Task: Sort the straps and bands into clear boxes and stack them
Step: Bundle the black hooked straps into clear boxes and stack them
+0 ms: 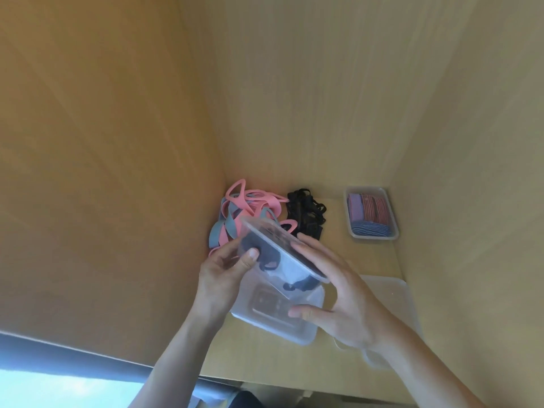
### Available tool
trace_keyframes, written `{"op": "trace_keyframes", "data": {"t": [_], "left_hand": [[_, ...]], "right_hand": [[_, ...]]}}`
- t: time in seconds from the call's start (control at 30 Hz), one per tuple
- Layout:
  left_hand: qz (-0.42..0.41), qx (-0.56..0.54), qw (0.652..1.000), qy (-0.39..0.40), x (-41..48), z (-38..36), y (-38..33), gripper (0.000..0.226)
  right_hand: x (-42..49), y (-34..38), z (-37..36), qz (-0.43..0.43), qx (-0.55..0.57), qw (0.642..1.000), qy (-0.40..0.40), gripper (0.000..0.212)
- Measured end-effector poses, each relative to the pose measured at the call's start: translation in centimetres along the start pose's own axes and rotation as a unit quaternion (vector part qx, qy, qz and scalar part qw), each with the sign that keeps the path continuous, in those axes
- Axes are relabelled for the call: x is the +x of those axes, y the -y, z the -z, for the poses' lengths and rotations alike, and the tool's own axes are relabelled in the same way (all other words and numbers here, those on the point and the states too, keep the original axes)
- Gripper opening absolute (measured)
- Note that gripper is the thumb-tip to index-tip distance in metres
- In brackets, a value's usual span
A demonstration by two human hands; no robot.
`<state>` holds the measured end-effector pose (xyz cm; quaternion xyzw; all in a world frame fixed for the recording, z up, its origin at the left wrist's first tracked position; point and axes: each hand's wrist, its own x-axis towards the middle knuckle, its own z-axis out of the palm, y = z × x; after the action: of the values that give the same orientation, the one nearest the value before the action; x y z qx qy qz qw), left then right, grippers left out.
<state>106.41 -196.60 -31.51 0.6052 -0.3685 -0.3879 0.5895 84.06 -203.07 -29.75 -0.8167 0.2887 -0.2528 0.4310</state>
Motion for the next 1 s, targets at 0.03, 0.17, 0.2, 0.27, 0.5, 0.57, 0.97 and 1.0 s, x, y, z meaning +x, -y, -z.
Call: {"op": "trace_keyframes", "data": {"t": [0.03,0.17,0.2,0.27,0.5,0.57,0.97,1.0], "left_hand": [[0.005,-0.005,1.000,0.012,-0.1,-0.1,0.1,0.043],[0.018,-0.025,0.999,0.024,-0.3,-0.6,0.7,0.035],[0.018,-0.022,0.999,0.035,-0.3,-0.7,0.8,0.033],[0.018,-0.005,0.998,0.063,-0.2,-0.8,1.0,0.033],[0.034,0.092,0.995,0.035,-1.3,-0.5,2.8,0.050],[0.048,0.100,0.994,0.018,-1.8,-0.2,3.2,0.049],[0.039,0.193,0.980,-0.007,-3.4,0.8,3.8,0.053],[0.038,0.200,0.979,-0.005,-3.5,0.9,3.8,0.053]], "right_hand": [[-0.2,0.1,-0.1,0.011,-0.027,1.000,-0.010,0.087],[-0.5,0.1,-0.5,0.031,-0.086,0.995,-0.049,0.079],[-0.6,0.0,-0.7,0.036,-0.097,0.993,-0.055,0.078],[-0.8,-0.4,-1.2,0.045,-0.123,0.990,-0.060,0.076],[0.5,-3.8,-0.3,0.021,-0.284,0.952,-0.110,0.074],[1.9,-5.2,0.8,-0.016,-0.342,0.926,-0.161,0.073],[8.0,-11.4,5.2,-0.221,-0.464,0.831,-0.214,0.066],[8.0,-11.6,5.1,-0.226,-0.465,0.829,-0.212,0.066]]}}
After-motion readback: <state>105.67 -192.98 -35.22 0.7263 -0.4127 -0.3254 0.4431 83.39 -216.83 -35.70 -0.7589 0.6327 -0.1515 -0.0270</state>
